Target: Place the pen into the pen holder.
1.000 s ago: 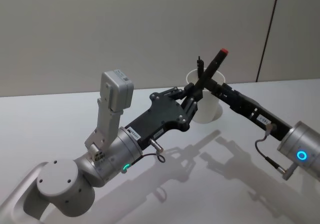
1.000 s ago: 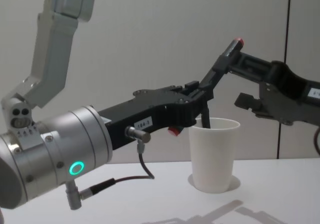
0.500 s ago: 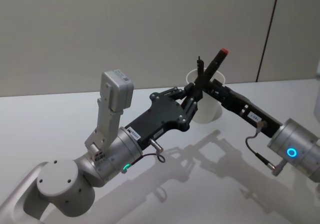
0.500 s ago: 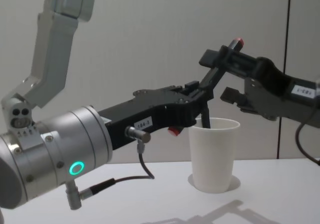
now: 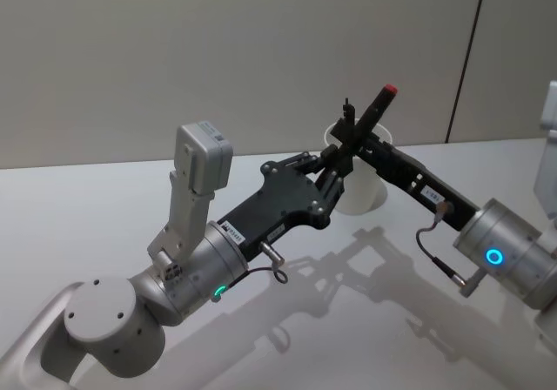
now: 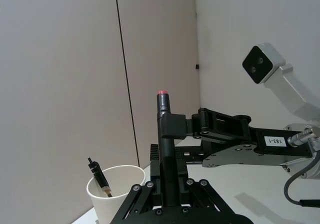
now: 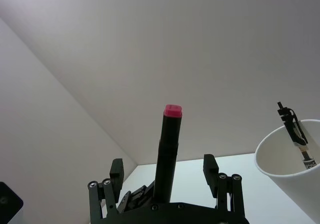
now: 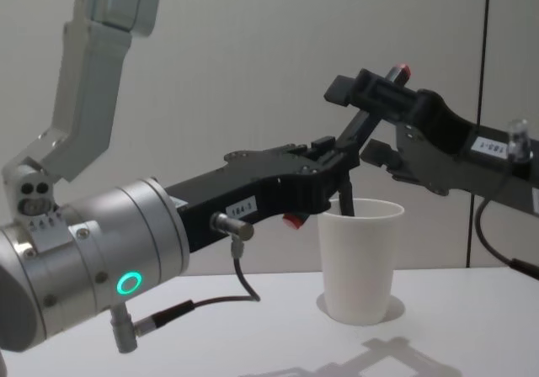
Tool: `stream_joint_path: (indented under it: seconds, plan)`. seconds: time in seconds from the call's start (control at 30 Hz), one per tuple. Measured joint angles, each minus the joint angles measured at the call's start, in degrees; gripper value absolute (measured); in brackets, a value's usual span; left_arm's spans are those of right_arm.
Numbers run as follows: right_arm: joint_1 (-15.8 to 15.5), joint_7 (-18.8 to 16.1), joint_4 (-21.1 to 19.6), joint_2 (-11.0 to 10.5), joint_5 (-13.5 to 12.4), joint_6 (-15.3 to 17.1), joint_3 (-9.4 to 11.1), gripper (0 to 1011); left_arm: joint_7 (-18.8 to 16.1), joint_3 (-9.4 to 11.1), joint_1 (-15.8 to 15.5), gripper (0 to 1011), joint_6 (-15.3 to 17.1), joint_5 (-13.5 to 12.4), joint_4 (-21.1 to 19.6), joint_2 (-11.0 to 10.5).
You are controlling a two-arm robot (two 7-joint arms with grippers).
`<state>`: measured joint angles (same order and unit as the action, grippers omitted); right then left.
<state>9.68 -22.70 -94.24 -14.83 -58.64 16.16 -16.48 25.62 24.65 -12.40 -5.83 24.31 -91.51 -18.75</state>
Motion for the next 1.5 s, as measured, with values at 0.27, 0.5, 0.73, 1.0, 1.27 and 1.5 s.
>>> stream_joint_path:
  seconds: [0.27,0.5,0.73,1.0,1.27,1.5]
  plan:
    - [0.8,0.9,0.8,0.7,-0.2,-0.8,-0.4,1002,0.0,0.0,0.0,178,0.0,0.0,0.0,0.0]
    - [1.4,1.6,1.3,1.2,-0.4,-1.4,-0.8,1002,0.0,0.0,0.0,179,0.0,0.0,0.0,0.0]
    - [1.7,2.2,1.5,1.4,-0.6,-1.7,-1.0,1002,0.0,0.0,0.0,179,0.0,0.0,0.0,0.0]
    - [2.0,2.6,1.6,1.5,-0.6,-2.0,-1.2,929,0.0,0.0,0.0,179,0.0,0.0,0.0,0.0]
    - [2.1,2.8,1.6,1.6,-0.7,-2.0,-1.2,714,0.0,0.0,0.0,179,0.0,0.0,0.0,0.0]
    - [2.1,2.8,1.7,1.6,-0.7,-2.1,-1.3,487,0.0,0.0,0.0,179,0.0,0.0,0.0,0.0]
